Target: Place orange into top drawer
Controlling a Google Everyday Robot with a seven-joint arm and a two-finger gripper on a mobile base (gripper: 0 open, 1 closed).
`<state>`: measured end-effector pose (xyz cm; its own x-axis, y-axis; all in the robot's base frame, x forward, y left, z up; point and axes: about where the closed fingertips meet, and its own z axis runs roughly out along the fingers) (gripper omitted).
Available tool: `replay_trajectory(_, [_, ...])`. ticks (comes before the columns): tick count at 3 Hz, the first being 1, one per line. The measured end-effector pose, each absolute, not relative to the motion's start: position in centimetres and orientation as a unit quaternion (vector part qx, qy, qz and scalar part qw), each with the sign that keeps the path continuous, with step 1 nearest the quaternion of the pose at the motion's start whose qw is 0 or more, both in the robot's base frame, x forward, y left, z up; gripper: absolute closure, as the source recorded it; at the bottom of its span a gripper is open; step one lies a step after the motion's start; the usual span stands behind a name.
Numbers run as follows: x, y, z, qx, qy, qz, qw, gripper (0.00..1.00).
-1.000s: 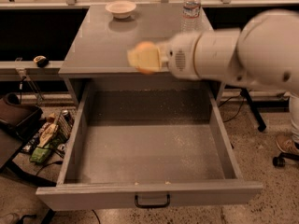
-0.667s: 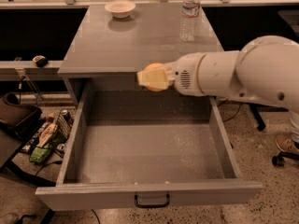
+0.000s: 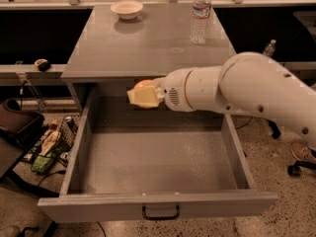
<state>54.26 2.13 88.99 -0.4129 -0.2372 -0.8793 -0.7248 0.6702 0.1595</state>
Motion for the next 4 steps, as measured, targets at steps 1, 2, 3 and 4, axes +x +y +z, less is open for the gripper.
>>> replay_trajectory(1, [54.8,6.5,82.2,-0.358,0.783,0.281,0.425,1.00])
replay_trajectory(2, [55.9,11.1,74.7,-0.415,0.755,0.300,0.409,1.00])
replay_trajectory(3, [56.7,14.9,68.7,-0.459,0.726,0.328,0.392,1.00])
replay_trajectory(4, [56.0,17.7,64.2,-0.478,0.713,0.361,0.365,1.00])
